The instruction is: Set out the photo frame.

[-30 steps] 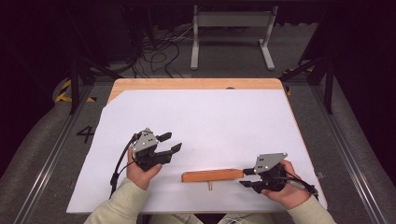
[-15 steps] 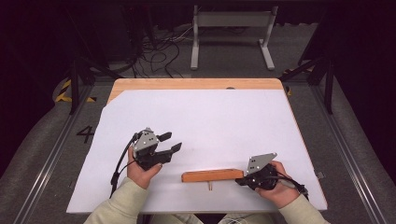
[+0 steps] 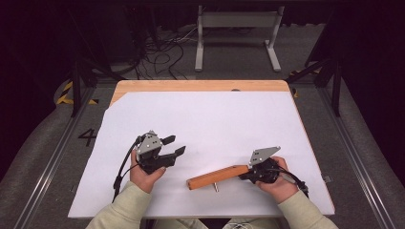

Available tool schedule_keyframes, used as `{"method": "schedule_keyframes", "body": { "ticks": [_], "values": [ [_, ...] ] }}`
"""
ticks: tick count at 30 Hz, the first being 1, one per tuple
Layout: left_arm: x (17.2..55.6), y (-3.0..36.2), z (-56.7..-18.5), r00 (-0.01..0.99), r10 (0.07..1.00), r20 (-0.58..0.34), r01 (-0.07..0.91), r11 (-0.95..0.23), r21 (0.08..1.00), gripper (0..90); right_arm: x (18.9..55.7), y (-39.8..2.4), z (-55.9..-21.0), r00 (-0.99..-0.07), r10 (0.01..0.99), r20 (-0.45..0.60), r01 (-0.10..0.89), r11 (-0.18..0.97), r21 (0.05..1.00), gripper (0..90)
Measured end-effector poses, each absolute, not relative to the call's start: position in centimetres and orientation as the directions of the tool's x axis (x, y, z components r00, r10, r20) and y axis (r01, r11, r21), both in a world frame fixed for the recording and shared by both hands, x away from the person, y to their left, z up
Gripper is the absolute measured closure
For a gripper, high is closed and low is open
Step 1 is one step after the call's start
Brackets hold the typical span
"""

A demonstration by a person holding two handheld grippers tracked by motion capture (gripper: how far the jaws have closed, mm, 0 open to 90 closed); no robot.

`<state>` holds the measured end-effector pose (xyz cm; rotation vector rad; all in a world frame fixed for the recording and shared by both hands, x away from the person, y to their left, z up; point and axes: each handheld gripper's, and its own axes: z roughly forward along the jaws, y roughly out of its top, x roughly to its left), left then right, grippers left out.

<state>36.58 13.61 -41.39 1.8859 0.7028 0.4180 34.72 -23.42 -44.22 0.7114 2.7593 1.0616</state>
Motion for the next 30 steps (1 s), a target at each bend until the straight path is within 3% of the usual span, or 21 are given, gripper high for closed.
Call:
{"method": "schedule_keyframes", "body": {
  "ticks": [30],
  "values": [
    [36.8,14.0,-41.6,0.76,0.649,-0.032,0.288,-0.292,0.912,44.1,40.9,-19.5,-44.4,-0.861,0.492,0.126,0.436,0.587,0.682,90.0]
  ]
}}
